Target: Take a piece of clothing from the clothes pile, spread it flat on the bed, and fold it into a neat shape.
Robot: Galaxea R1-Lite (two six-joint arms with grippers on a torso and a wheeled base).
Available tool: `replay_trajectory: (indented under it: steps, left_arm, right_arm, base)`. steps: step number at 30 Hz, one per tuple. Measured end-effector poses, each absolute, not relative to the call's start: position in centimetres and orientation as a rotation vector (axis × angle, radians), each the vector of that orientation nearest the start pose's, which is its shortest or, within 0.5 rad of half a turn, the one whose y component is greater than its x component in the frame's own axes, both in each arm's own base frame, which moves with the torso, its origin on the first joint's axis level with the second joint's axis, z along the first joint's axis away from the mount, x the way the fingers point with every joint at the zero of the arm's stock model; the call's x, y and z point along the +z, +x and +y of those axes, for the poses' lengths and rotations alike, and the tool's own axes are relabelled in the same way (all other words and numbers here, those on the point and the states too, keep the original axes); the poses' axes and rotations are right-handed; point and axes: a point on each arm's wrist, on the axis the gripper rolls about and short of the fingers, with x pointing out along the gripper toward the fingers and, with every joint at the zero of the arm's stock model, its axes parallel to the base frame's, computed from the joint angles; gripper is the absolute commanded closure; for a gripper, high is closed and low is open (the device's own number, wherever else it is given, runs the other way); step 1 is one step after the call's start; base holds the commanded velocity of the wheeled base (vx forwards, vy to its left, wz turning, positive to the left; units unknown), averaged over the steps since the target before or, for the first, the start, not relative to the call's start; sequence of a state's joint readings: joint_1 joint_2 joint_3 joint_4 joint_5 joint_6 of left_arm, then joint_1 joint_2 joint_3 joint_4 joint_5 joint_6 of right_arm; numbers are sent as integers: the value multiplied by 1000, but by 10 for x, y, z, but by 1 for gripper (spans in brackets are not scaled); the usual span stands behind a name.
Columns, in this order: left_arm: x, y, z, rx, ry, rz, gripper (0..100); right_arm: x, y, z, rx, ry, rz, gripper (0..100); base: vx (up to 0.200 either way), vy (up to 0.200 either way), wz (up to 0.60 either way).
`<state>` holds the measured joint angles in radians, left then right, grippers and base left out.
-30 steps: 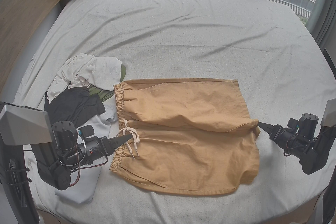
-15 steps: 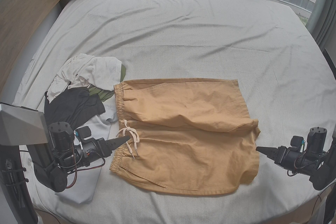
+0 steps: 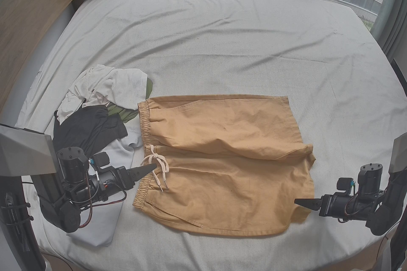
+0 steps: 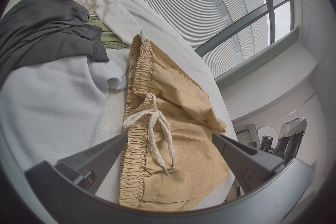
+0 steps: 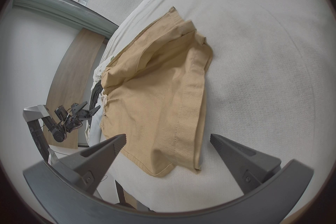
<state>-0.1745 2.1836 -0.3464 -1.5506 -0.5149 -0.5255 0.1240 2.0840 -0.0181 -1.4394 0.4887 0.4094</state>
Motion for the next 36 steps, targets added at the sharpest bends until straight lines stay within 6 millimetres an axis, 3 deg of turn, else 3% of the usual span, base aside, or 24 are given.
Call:
replay_trajectory:
  steps: [16, 36]
  left_arm:
    - [29, 289, -64, -599, -548, 461, 0]
    - [29, 289, -64, -601, -548, 460, 0]
  right_arm:
    - [-11, 199, 53, 488, 492, 938, 0]
    - [13, 189, 52, 502, 519, 925, 0]
  base:
    - [0, 0, 0]
    - [0, 0, 0]
